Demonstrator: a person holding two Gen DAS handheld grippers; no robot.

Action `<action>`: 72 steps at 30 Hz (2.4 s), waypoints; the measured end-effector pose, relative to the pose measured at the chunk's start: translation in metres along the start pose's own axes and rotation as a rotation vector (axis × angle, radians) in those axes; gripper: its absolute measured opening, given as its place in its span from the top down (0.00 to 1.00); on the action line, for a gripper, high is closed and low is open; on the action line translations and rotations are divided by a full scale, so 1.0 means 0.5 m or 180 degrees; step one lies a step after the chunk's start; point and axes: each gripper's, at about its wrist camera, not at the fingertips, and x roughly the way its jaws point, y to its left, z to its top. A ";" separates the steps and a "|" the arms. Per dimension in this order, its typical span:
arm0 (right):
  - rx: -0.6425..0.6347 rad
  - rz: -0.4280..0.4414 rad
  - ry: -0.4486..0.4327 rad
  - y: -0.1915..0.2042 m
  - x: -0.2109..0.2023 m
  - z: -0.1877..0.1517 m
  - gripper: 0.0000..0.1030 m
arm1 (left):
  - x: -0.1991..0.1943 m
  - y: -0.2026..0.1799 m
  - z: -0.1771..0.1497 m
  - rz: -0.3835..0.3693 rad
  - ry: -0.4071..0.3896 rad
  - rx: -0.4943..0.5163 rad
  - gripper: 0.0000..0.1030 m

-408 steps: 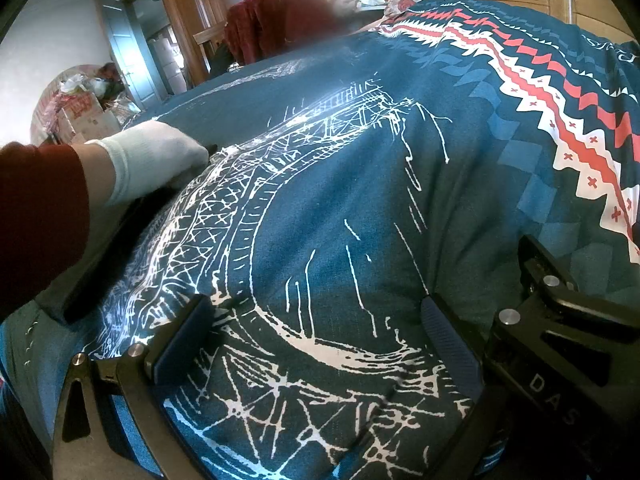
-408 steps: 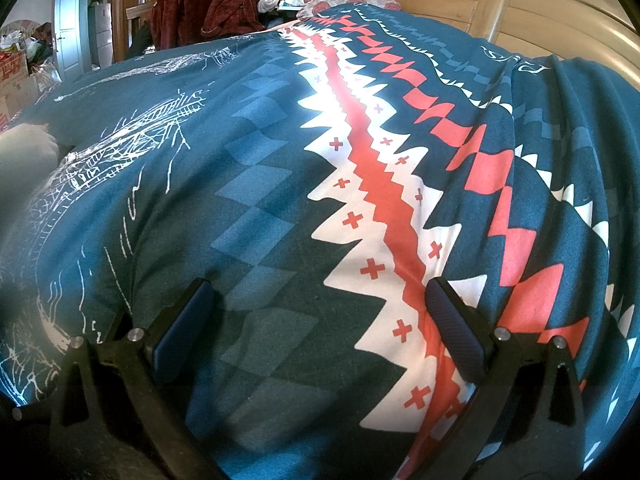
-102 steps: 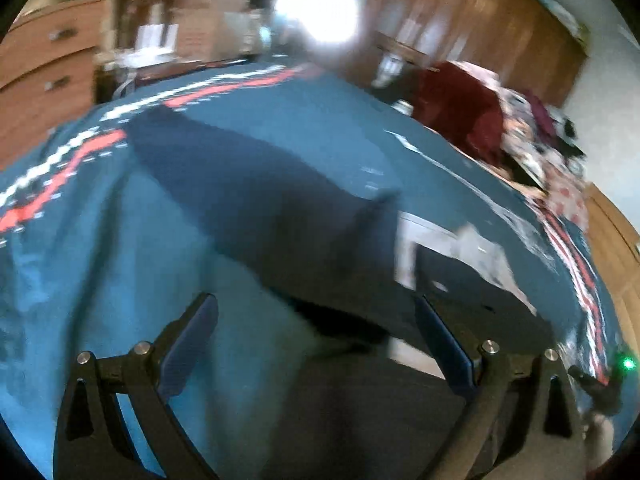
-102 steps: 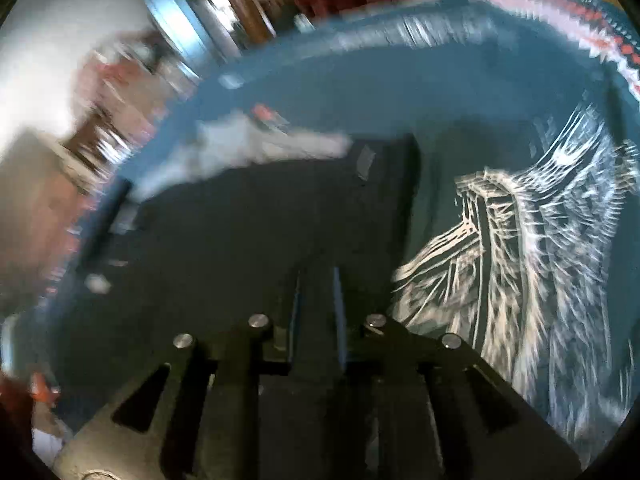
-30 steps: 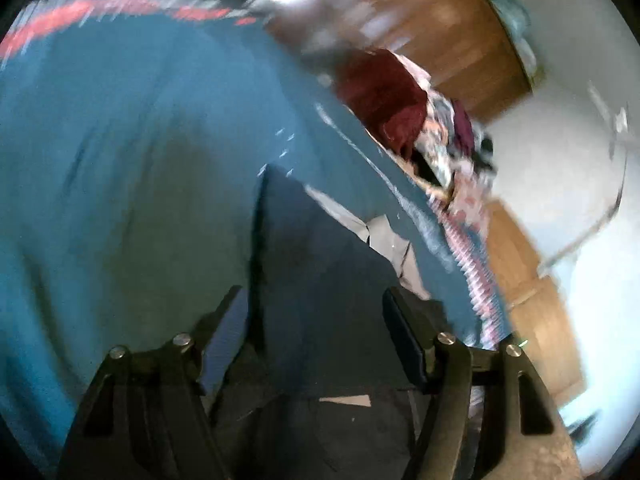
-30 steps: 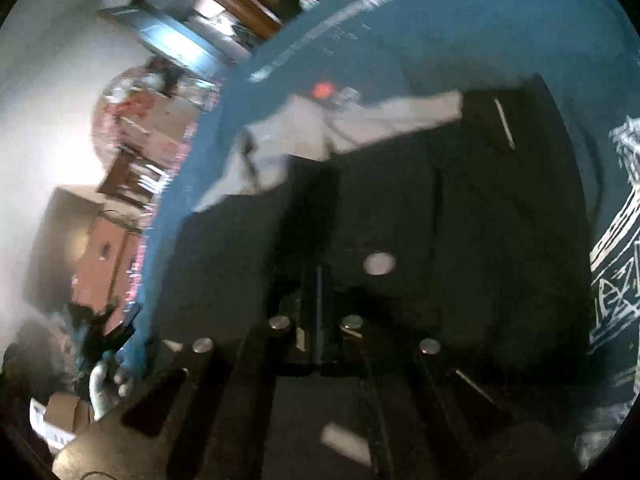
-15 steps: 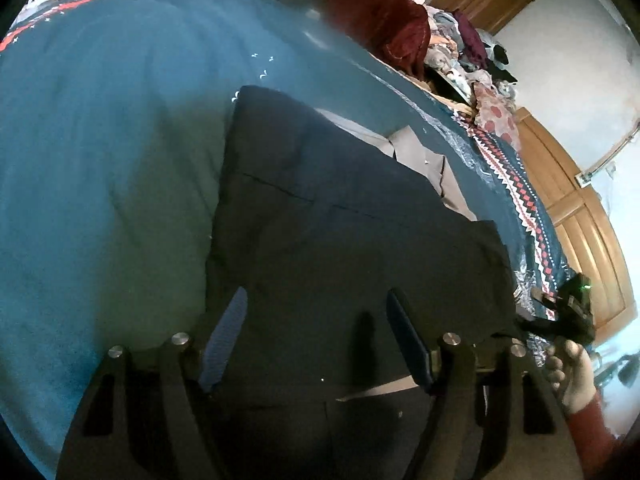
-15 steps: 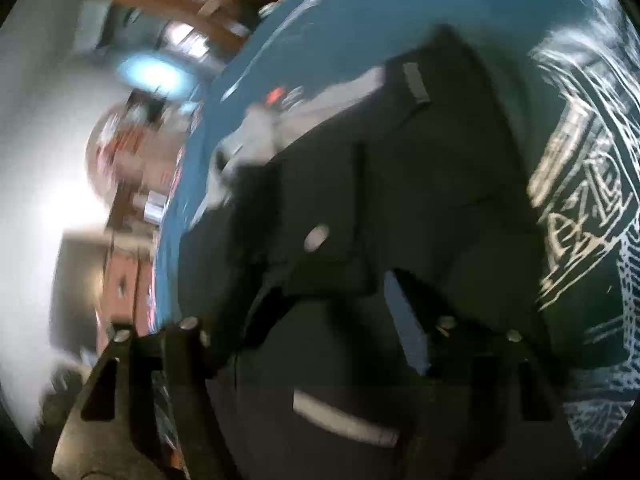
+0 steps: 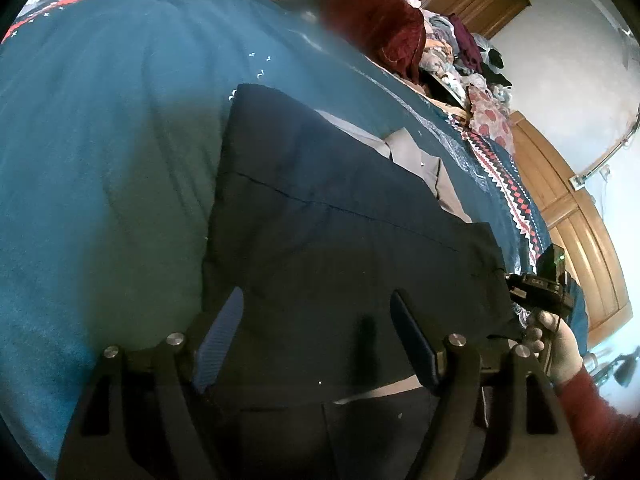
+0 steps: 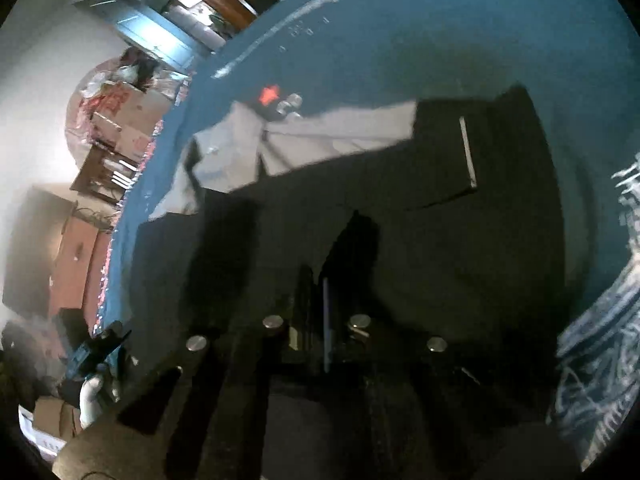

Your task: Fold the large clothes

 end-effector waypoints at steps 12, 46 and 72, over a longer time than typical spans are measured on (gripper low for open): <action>-0.0067 -0.1012 -0.0511 -0.036 -0.115 -0.038 0.80 | -0.002 0.005 -0.001 -0.0010 0.0019 -0.0003 0.21; -0.0466 -0.0978 -0.0156 -0.028 -0.349 -0.344 0.42 | -0.220 -0.011 -0.068 0.0507 0.0015 0.0348 0.00; -0.0644 -0.1680 -0.0200 -0.112 -0.328 -0.513 0.00 | -0.401 0.121 -0.247 0.0943 -0.0282 -0.0386 0.07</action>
